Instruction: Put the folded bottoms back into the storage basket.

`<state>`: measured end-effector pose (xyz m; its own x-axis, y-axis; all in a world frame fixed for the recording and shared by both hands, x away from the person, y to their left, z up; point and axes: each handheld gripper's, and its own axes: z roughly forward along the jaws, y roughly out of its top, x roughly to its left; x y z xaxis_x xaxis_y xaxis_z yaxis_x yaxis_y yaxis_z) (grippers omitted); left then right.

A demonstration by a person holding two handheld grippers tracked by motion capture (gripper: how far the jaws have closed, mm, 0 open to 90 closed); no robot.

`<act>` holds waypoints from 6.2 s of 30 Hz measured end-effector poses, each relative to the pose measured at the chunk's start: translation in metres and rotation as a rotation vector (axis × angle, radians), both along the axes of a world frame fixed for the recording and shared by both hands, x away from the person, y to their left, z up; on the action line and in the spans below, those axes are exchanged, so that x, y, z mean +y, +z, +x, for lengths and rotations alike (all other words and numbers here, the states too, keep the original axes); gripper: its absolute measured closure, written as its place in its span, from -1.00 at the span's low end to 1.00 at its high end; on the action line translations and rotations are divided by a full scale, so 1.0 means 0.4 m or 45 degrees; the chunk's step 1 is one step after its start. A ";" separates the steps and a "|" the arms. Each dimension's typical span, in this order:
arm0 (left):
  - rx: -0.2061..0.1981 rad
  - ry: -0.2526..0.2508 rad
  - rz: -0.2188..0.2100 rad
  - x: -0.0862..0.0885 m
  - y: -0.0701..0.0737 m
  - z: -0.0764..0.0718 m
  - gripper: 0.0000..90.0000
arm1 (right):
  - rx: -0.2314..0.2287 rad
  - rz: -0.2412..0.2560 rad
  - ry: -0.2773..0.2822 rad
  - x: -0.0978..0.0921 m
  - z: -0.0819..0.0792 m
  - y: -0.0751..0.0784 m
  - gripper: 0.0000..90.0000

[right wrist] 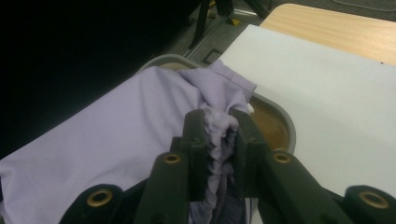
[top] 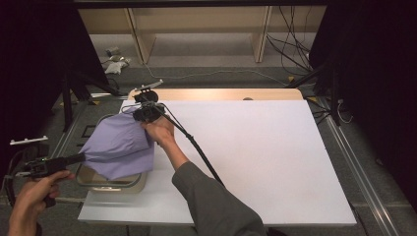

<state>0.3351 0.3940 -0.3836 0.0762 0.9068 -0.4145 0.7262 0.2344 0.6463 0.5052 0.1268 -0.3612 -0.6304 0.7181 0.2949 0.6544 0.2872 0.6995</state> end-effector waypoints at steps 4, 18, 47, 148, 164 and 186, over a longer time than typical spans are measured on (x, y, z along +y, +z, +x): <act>0.002 0.007 0.003 0.004 -0.003 0.000 0.93 | 0.002 -0.003 -0.001 0.003 -0.001 -0.003 0.73; 0.004 0.039 0.013 0.012 -0.011 0.004 0.93 | 0.010 0.001 0.002 0.017 -0.001 -0.016 0.72; -0.003 -0.011 0.133 -0.054 0.014 0.019 -0.36 | -0.025 0.074 -0.034 -0.054 0.011 0.025 -0.19; -0.273 -0.311 0.044 -0.400 -0.010 0.052 -0.84 | -0.217 0.216 -0.059 -0.489 -0.114 0.037 -0.90; -0.323 -0.341 0.040 -0.438 -0.022 0.045 -0.85 | -0.268 0.236 -0.056 -0.552 -0.161 0.026 -0.90; -0.411 -0.387 0.039 -0.481 -0.044 0.026 -0.85 | -0.373 0.242 -0.050 -0.655 -0.250 -0.011 -0.90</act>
